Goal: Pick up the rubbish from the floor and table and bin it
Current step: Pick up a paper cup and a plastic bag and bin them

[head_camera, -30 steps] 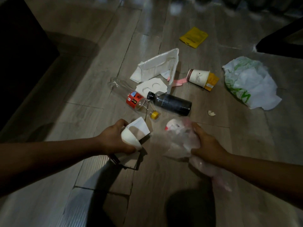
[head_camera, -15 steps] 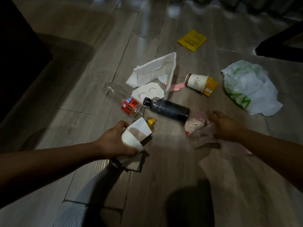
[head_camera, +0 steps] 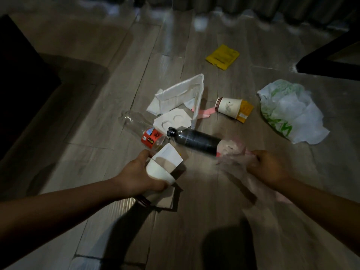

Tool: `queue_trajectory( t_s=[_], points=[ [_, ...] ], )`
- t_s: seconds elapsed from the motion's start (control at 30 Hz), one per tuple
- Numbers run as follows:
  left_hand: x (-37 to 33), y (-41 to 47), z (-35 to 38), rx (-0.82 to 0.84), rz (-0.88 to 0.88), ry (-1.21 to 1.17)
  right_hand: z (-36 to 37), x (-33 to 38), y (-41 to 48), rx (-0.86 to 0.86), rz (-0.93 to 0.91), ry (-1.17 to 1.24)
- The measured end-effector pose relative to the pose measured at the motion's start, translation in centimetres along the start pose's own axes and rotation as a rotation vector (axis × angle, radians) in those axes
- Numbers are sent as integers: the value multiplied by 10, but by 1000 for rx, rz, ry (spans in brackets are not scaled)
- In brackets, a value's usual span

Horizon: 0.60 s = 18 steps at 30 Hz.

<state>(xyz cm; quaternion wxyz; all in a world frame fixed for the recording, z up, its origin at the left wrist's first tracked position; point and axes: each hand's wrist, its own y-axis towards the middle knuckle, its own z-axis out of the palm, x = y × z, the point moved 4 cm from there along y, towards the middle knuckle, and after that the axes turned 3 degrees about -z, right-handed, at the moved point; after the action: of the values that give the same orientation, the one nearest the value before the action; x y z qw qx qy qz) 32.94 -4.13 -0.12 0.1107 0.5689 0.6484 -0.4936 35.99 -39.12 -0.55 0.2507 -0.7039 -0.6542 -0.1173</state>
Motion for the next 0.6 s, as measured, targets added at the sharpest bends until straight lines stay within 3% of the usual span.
queue_trajectory(
  t_s=[0.33, 0.43, 0.6],
  points=[
    [-112, 3, -80, -224, 58, -150, -110, 71, -4, -216, 224, 375],
    [-166, -35, -113, -310, -5, -246, -170, 123, -22, -257, 294, 536],
    [-268, -123, -156, -298, -45, -352, -279, 212, -79, -259, 394, 774]
  ],
)
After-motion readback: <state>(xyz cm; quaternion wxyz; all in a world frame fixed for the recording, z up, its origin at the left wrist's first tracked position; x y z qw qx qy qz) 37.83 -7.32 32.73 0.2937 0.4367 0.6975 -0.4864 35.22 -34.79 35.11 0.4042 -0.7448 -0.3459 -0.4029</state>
